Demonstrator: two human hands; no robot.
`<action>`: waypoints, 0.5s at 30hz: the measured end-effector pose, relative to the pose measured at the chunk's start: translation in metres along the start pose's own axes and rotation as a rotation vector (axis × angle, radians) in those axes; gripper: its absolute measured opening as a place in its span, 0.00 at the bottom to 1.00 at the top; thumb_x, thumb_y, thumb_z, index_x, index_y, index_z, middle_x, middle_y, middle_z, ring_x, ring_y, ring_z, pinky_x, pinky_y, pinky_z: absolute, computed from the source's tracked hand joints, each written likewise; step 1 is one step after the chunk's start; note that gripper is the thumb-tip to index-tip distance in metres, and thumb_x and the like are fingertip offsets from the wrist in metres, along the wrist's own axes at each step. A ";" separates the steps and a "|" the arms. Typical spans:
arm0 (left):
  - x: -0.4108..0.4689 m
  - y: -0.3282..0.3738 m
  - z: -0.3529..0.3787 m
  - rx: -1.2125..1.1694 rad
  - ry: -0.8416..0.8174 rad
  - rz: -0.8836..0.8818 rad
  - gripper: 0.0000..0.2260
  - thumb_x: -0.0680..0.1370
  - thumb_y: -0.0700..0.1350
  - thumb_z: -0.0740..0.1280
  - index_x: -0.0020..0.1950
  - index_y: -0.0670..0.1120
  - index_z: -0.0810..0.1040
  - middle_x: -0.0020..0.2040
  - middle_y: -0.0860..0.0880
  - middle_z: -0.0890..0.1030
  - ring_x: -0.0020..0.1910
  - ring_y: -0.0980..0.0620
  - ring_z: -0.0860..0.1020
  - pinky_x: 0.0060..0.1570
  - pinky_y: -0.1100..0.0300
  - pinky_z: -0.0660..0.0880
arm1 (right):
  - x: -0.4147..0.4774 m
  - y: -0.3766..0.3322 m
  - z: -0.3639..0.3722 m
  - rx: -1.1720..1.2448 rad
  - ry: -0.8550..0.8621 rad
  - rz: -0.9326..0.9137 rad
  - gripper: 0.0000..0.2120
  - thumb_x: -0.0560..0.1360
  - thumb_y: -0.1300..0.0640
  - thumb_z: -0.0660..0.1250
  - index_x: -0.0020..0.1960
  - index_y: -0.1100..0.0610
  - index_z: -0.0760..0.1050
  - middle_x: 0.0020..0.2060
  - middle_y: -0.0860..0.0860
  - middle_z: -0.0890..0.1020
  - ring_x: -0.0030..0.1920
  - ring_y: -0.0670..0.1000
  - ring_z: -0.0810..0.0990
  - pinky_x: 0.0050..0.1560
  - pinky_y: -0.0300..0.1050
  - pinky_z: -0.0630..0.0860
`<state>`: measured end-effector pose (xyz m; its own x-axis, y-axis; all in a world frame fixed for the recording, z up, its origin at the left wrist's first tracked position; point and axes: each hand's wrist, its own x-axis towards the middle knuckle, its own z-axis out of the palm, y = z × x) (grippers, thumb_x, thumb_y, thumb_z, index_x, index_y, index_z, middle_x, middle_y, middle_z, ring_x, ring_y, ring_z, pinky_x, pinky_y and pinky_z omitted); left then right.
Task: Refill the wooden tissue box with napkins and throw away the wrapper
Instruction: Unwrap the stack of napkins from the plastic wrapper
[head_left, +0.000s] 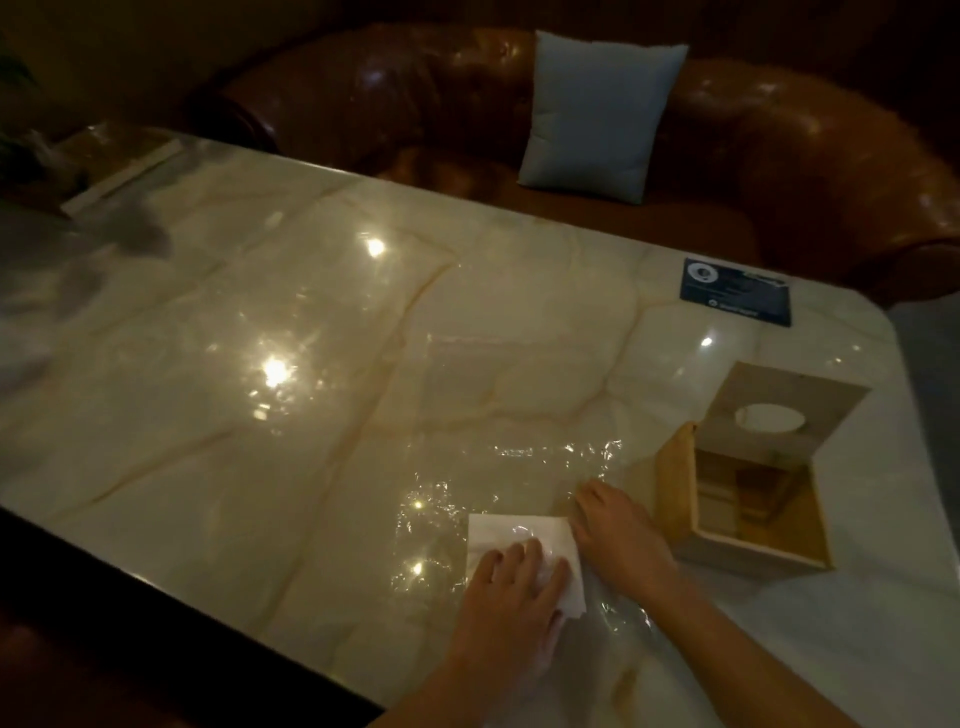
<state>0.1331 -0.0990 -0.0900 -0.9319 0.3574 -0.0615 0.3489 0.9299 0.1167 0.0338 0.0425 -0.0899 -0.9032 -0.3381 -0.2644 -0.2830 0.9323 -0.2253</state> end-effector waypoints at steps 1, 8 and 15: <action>0.000 0.000 0.001 -0.010 0.013 -0.006 0.21 0.65 0.59 0.64 0.54 0.53 0.81 0.52 0.47 0.84 0.47 0.48 0.83 0.52 0.53 0.71 | -0.009 0.001 0.002 0.007 0.018 0.000 0.09 0.78 0.55 0.54 0.52 0.57 0.71 0.54 0.53 0.75 0.57 0.54 0.74 0.56 0.47 0.69; 0.000 0.000 -0.001 -0.064 0.094 -0.044 0.19 0.65 0.60 0.67 0.53 0.54 0.81 0.52 0.48 0.84 0.47 0.49 0.82 0.49 0.59 0.77 | -0.051 0.005 0.019 0.104 0.065 0.270 0.20 0.77 0.50 0.58 0.67 0.55 0.65 0.67 0.52 0.68 0.65 0.53 0.69 0.63 0.46 0.69; 0.000 -0.016 -0.020 -0.403 0.216 -0.257 0.16 0.72 0.52 0.62 0.52 0.44 0.81 0.53 0.44 0.82 0.51 0.43 0.81 0.55 0.53 0.72 | -0.055 -0.005 0.017 0.234 0.038 0.572 0.26 0.74 0.41 0.60 0.61 0.59 0.62 0.59 0.58 0.74 0.60 0.60 0.74 0.55 0.51 0.72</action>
<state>0.1255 -0.1153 -0.0723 -0.9964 0.0566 0.0627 0.0805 0.8625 0.4997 0.0899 0.0540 -0.0903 -0.9031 0.2154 -0.3716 0.3236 0.9101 -0.2589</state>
